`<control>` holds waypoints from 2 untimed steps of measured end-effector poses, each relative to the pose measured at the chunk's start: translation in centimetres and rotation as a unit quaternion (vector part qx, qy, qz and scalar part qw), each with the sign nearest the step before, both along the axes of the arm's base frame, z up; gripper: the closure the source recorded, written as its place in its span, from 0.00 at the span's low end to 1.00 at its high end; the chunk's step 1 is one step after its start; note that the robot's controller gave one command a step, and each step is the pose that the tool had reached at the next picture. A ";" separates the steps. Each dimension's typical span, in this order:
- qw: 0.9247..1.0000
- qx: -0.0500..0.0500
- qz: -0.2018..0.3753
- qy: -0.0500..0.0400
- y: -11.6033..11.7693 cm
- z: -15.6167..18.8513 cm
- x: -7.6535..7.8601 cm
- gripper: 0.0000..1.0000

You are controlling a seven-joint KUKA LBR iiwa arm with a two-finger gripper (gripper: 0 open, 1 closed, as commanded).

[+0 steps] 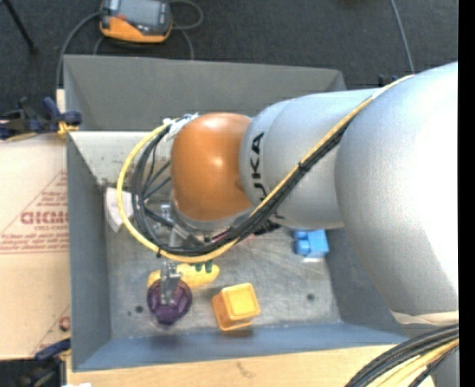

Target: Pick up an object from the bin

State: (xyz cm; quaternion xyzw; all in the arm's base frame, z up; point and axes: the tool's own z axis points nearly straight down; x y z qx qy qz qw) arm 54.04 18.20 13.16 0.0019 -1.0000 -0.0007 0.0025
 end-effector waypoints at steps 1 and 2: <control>1.000 0.000 0.000 -0.001 0.0 0.2 0.0 0.00; 0.999 -0.003 0.053 0.000 0.9 2.5 0.1 0.00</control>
Offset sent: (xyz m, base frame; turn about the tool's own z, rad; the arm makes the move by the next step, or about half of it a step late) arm 0.0024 0.0432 0.0855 -0.3637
